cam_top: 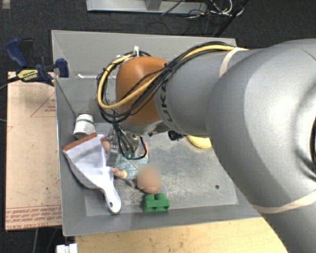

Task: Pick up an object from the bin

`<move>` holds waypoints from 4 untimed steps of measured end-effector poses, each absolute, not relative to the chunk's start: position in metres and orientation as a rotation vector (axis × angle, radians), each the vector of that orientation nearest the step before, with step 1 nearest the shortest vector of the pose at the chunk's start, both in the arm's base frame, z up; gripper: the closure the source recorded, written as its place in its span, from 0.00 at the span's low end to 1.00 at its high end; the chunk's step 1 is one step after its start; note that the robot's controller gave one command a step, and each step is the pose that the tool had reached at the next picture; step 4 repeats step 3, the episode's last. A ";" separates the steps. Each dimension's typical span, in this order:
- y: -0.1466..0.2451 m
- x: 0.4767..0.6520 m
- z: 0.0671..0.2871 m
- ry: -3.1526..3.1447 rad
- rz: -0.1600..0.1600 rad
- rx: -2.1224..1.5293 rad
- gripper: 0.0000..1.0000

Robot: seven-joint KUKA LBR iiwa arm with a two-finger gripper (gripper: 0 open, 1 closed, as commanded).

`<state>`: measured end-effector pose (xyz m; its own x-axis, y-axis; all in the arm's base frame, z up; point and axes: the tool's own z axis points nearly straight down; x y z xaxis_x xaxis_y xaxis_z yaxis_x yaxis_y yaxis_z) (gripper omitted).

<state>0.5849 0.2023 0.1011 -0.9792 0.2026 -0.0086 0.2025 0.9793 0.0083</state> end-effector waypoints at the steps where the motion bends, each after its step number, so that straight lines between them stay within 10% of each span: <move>1: 0.203 0.586 0.114 3.113 0.014 0.318 1.00; 4: 0.202 0.585 0.130 3.114 0.014 0.318 1.00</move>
Offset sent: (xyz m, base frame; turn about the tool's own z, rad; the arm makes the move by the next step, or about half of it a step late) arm 0.0000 0.0000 0.0418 0.0000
